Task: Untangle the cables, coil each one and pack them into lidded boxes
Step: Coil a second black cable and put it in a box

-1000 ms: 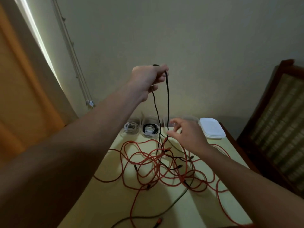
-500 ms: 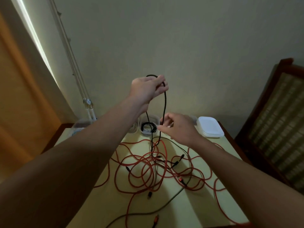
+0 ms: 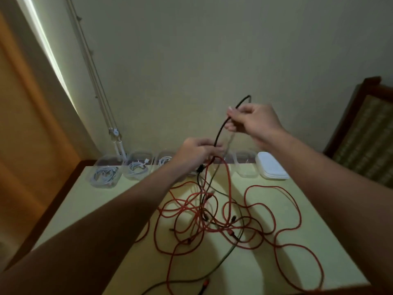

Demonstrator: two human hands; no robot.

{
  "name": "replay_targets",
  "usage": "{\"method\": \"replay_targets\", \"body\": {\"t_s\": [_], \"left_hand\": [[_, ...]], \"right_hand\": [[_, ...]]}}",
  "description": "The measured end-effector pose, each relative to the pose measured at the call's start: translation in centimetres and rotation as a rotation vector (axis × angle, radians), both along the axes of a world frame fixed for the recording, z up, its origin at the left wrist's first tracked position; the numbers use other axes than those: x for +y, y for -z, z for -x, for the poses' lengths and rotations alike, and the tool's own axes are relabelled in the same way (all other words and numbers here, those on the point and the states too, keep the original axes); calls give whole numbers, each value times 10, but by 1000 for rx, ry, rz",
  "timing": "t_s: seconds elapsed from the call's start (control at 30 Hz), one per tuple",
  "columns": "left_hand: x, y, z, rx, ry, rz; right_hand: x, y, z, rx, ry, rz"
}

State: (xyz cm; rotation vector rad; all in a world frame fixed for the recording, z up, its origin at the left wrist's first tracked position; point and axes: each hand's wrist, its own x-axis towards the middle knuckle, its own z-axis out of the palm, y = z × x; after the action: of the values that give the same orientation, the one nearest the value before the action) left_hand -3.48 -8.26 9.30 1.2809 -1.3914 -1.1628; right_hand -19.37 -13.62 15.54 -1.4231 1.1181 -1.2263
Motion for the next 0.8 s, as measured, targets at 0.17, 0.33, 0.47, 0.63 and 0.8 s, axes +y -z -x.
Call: {"method": "replay_targets", "body": {"t_s": [0.17, 0.33, 0.47, 0.63, 0.8], "left_hand": [[3, 10, 5, -201, -19, 97], [-2, 11, 3, -460, -164, 237], [-8, -2, 3, -481, -178, 303], [-8, -17, 11, -581, -127, 423], [-4, -2, 14, -538, -108, 408]], "right_hand": [[-5, -29, 12, -85, -21, -20], [-1, -32, 20, -222, 115, -68], [18, -5, 17, 70, 98, -126], [36, 22, 7, 527, 71, 145], [27, 17, 8, 541, 136, 219]]}}
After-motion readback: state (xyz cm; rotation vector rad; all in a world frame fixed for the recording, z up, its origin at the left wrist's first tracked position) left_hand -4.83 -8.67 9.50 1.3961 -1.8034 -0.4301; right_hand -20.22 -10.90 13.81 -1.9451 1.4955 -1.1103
